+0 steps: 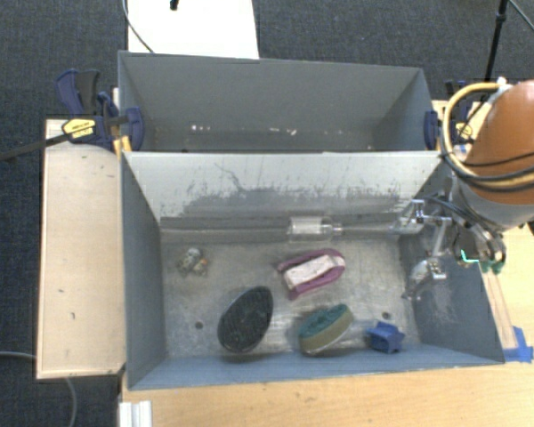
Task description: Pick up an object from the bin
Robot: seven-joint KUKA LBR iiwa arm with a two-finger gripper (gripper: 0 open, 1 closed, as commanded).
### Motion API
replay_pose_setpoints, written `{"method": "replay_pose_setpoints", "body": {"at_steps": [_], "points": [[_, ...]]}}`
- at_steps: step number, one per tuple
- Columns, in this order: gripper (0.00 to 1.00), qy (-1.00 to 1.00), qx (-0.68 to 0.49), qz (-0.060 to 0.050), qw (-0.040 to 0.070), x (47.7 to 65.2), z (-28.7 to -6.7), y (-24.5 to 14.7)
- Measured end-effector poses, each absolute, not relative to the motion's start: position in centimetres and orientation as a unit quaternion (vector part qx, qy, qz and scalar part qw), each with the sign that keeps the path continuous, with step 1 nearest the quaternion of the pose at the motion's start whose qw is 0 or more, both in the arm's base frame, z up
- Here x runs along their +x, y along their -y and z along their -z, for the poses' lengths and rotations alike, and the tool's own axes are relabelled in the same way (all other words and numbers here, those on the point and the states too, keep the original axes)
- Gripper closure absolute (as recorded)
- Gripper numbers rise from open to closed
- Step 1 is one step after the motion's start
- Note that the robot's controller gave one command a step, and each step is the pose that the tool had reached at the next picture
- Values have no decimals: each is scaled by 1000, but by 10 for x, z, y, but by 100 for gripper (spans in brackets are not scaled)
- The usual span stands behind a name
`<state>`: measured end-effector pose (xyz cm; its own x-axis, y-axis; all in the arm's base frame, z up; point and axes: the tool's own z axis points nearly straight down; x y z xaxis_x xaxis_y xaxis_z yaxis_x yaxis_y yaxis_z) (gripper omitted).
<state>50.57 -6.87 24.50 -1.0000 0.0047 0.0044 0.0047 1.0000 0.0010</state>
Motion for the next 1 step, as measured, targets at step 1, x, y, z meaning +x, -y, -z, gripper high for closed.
{"method": "replay_pose_setpoints", "body": {"at_steps": [1], "points": [[0, 985, 174, 0, -3, 492, -95, -47]]}}
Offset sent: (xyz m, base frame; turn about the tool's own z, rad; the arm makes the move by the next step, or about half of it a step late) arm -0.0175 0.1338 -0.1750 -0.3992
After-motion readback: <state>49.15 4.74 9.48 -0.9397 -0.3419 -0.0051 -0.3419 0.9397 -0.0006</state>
